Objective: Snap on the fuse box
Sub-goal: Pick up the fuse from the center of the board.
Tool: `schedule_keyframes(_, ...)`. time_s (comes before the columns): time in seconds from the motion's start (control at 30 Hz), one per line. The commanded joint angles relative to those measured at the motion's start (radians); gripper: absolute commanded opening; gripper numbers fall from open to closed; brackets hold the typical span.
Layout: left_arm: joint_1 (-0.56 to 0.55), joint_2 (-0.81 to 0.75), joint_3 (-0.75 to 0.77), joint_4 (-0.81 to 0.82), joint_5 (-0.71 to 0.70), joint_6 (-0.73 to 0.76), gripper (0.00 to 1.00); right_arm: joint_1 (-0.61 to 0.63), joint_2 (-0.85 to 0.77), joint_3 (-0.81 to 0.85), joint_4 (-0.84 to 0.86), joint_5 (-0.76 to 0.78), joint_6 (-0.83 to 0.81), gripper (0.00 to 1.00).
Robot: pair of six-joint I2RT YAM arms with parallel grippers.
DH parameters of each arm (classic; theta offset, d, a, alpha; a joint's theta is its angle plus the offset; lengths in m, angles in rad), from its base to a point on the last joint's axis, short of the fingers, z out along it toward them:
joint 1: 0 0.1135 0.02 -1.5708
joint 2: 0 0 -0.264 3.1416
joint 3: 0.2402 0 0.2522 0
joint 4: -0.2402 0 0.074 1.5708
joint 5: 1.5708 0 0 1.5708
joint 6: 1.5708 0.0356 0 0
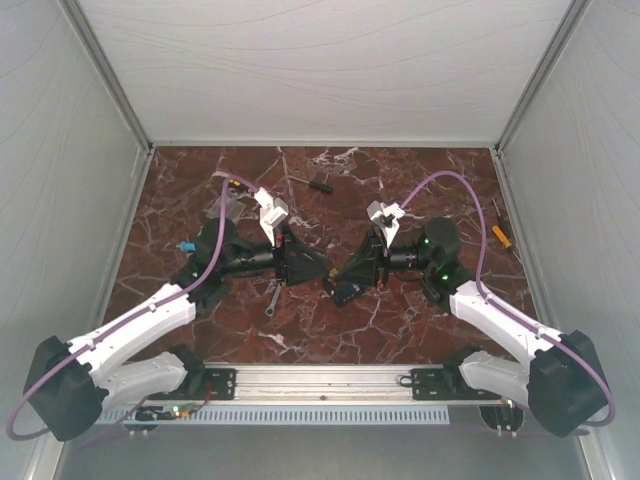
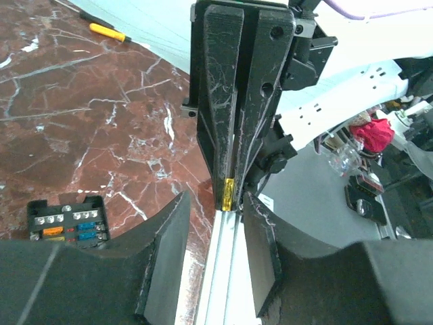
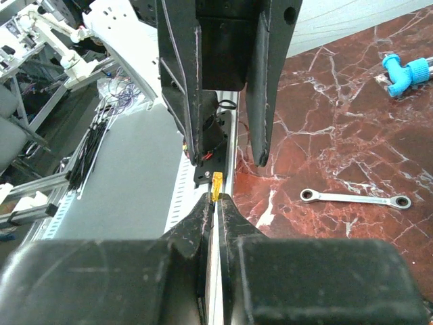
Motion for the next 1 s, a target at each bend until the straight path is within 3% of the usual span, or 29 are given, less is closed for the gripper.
schedule_keyframes(0.0,0.001,0.022,0.003,0.112,0.096,-0.01,0.37,-0.005,0.003,0.032,0.062,-0.051,0.036,0.0)
schedule_keyframes(0.33,-0.028,0.055,0.013,0.109,0.109,0.007,0.33,-0.004,0.023,0.038,0.065,-0.061,0.047,0.0)
schedule_keyframes(0.53,-0.034,0.061,0.019,0.103,0.105,0.012,0.19,-0.004,0.023,0.037,0.064,-0.065,0.045,0.0)
schedule_keyframes(0.67,-0.039,0.054,0.019,0.088,0.088,0.02,0.01,-0.003,0.028,0.037,0.059,-0.068,0.042,0.0)
schedule_keyframes(0.77,-0.039,0.036,0.017,0.063,0.048,0.025,0.0,-0.003,0.025,0.044,-0.019,-0.033,-0.001,0.0)
schedule_keyframes(0.83,-0.039,0.017,0.017,0.017,-0.025,0.028,0.0,-0.004,0.013,0.052,-0.117,0.041,-0.062,0.1)
schedule_keyframes(0.97,-0.039,-0.012,0.016,-0.129,-0.263,0.012,0.0,-0.026,0.004,0.071,-0.328,0.338,-0.126,0.3)
